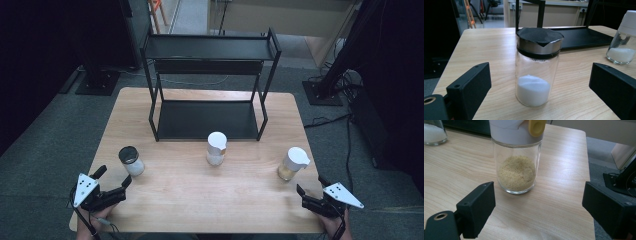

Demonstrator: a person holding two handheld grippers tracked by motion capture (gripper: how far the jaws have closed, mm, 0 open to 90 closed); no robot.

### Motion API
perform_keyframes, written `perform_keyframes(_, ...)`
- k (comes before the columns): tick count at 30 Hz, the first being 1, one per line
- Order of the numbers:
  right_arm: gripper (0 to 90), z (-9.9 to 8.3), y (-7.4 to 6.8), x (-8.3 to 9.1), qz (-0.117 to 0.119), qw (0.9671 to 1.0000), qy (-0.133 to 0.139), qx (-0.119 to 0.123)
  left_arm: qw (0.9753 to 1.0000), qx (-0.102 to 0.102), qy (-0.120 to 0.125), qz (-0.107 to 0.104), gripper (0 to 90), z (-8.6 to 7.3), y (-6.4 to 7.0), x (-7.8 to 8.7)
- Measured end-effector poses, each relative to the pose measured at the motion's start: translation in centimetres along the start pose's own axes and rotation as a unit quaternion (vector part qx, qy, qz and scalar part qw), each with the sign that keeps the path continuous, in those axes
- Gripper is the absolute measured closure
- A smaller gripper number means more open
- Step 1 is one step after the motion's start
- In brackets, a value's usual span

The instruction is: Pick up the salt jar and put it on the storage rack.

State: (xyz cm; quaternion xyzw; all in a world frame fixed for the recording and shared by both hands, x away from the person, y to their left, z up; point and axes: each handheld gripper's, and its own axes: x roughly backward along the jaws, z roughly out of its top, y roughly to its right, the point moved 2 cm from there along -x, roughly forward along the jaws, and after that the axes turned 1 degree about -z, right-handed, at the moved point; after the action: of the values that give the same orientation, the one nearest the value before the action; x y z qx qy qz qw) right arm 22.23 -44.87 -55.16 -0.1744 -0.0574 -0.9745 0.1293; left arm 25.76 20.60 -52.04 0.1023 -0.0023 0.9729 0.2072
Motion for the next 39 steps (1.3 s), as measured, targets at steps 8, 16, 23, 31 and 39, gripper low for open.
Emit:
perform_keyframes(8, 11.2, 0.0, 0.0, 0.0, 0.000, 1.0000, 0.000, 0.002, 1.0000, -0.005, 0.002, -0.005, 4.3, 0.8, 0.3, -0.6)
perform_keyframes(16, 11.2, 0.0, 0.0, 0.0, 0.001, 1.0000, 0.000, 0.005, 0.9999, -0.014, -0.002, -0.005, 4.3, 1.3, 0.8, -1.4)
perform_keyframes(23, 11.2, 0.0, 0.0, 0.0, 0.002, 1.0000, 0.000, 0.003, 0.9998, -0.020, -0.002, -0.006, 4.3, 1.8, 1.1, -1.9)
perform_keyframes(31, 11.1, 0.0, 0.0, 0.1, 0.003, 1.0000, 0.001, 0.002, 0.9997, -0.021, -0.007, -0.003, 4.4, 2.0, 1.4, -2.7)
perform_keyframes(39, 11.1, 0.0, 0.0, 0.0, 0.003, 1.0000, 0.001, 0.003, 0.9995, -0.025, -0.017, -0.003, 4.4, 2.2, 1.7, -3.6)
